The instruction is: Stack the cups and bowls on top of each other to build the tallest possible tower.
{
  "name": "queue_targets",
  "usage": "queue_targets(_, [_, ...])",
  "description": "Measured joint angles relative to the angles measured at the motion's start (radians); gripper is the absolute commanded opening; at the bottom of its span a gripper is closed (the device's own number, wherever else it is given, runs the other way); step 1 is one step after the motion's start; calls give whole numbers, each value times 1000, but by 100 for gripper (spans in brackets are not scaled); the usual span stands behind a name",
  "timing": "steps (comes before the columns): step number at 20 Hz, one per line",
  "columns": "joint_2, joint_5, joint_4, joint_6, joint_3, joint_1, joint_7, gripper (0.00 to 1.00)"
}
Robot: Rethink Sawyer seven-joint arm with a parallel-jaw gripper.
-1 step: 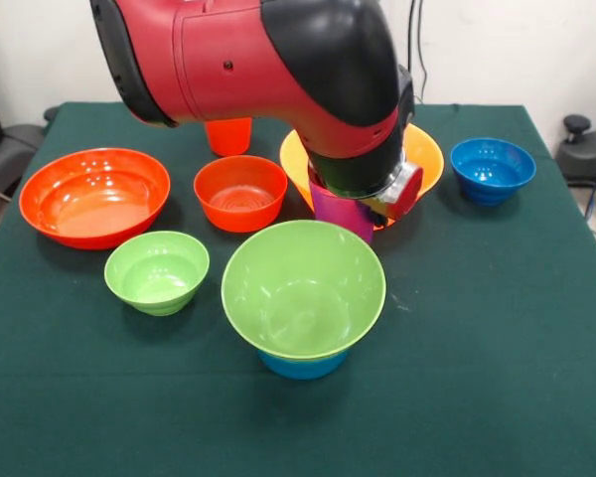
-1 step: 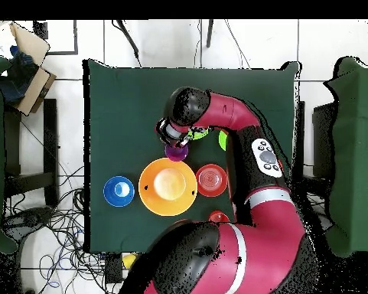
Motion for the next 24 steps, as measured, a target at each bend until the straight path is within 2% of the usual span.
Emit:
queue_targets(11, [-62,17,-6,48,0,2,0,0])
queue_targets(24, [-264,77,19,92,0,9,0,0])
